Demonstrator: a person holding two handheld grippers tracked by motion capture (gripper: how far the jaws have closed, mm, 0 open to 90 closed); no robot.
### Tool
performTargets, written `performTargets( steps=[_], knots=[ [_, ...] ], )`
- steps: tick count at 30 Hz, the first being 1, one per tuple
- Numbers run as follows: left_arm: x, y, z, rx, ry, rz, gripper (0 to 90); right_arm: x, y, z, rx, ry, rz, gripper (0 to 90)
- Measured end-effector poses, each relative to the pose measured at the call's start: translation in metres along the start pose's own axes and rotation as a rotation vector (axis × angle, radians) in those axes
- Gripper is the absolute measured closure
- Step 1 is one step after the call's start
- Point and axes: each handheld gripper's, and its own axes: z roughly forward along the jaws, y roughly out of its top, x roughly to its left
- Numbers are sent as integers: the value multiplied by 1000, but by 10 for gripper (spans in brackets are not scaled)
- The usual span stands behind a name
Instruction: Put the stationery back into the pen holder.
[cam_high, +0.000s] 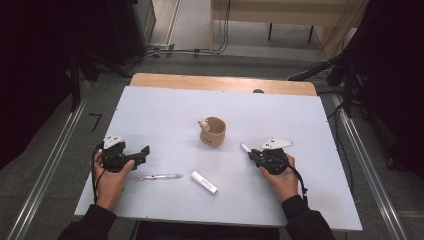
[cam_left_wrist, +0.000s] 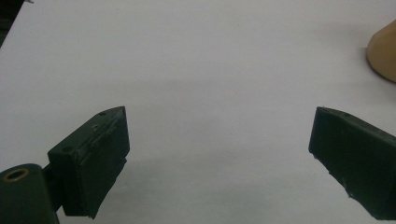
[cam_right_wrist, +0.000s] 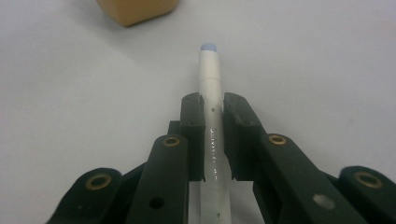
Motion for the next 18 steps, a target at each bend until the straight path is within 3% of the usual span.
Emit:
performTargets(
  steps=[4,8,9,13,18],
  knots=[
    [-8,1,-1,-3,-36,-2,60,2,7,-7,-49,18,15,772],
    [-22,4,-3,3,-114,-5,60,2,14,-13,-98,31,39,772],
    [-22,4,-3,3,-114,-5,60,2,16,-14,-109,34,42,772],
    [-40,9,-1,16,-196,-9,61,5,23,-18,-142,62,49,772],
    [-57,14,1,17,-251,2,69,10,31,-23,-174,78,45,772]
  ],
)
